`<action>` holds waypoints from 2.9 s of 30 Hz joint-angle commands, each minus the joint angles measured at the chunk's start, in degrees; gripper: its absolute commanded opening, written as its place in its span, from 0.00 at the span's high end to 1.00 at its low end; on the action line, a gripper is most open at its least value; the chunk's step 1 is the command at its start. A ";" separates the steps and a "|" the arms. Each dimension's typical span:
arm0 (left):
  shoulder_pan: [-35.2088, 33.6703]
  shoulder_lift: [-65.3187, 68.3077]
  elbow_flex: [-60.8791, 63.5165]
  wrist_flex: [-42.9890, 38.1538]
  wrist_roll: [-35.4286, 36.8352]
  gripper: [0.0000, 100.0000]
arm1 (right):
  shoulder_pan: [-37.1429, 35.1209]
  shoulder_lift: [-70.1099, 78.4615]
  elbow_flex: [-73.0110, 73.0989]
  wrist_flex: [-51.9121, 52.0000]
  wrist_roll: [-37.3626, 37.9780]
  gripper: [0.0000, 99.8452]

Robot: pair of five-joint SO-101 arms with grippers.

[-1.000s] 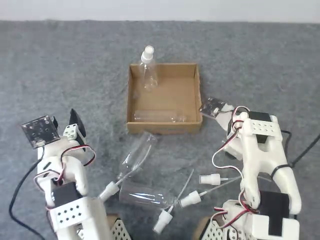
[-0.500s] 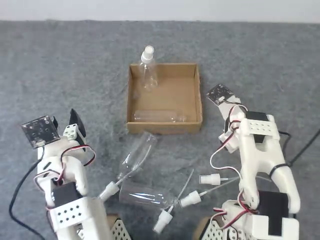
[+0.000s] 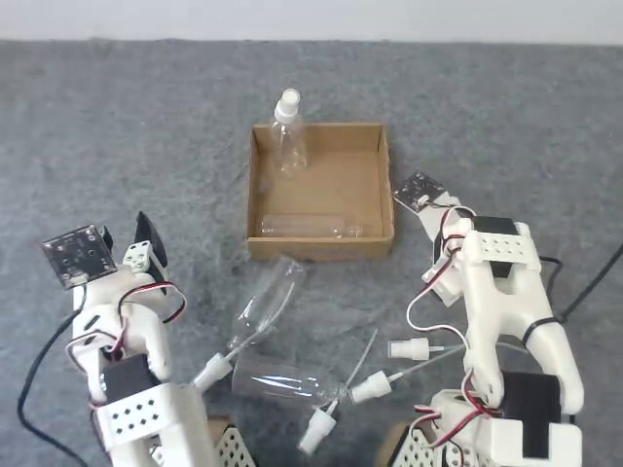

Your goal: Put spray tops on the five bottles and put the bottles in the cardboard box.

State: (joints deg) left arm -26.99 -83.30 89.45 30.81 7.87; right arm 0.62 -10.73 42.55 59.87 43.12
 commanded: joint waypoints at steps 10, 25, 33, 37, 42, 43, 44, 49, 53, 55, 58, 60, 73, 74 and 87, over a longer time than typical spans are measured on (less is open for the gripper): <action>-0.26 -0.79 -0.92 -2.02 -0.44 0.82 | -0.66 -0.22 -0.53 1.19 1.49 0.75; -0.26 -0.79 -0.92 -2.02 -0.44 0.82 | -0.84 -0.22 0.97 0.84 1.58 0.75; -0.26 -0.79 -0.92 -2.02 -0.44 0.82 | -0.75 -0.31 0.88 0.75 1.23 0.91; -0.26 -0.79 -0.92 -1.93 -0.44 0.82 | -0.40 -0.92 0.62 1.27 1.23 0.94; -0.26 -0.79 -0.92 -1.93 -0.44 0.82 | -0.40 -1.10 0.53 1.36 1.23 0.94; -0.26 -0.79 -0.92 -1.93 -0.44 0.82 | -0.40 -1.36 0.53 1.36 1.23 0.94; -0.26 -0.79 -0.84 -1.93 -0.44 0.82 | -0.40 -2.07 0.53 1.45 1.14 0.94; -0.35 -0.79 -0.57 -2.02 -0.44 0.82 | -0.92 -10.07 0.53 7.16 1.05 0.94; -0.35 -0.79 -0.57 -2.02 -0.44 0.82 | -0.84 -18.77 0.53 12.44 0.09 0.94; -0.35 -0.79 -0.48 -2.02 -0.44 0.82 | -0.84 -22.73 0.62 15.16 -1.23 0.94; -0.26 -0.79 -0.48 -2.02 -0.44 0.82 | -1.10 -27.12 0.62 18.15 -1.76 0.94; -0.26 -0.79 -0.48 -2.02 -0.44 0.82 | -2.42 -29.76 0.62 19.56 -1.76 0.94; -0.26 -0.79 -0.48 -2.02 -0.44 0.82 | -15.34 -40.84 0.62 29.76 -17.85 0.94; -0.26 -0.79 -0.48 -2.02 -0.44 0.82 | -16.48 -41.54 0.62 30.29 -18.90 0.94; -0.26 -0.79 -0.48 -2.02 -0.44 0.82 | -18.59 -50.59 0.70 30.20 -22.51 0.94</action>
State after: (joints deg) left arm -26.99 -83.30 89.45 30.81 7.87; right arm -17.41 -58.37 44.22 90.46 21.32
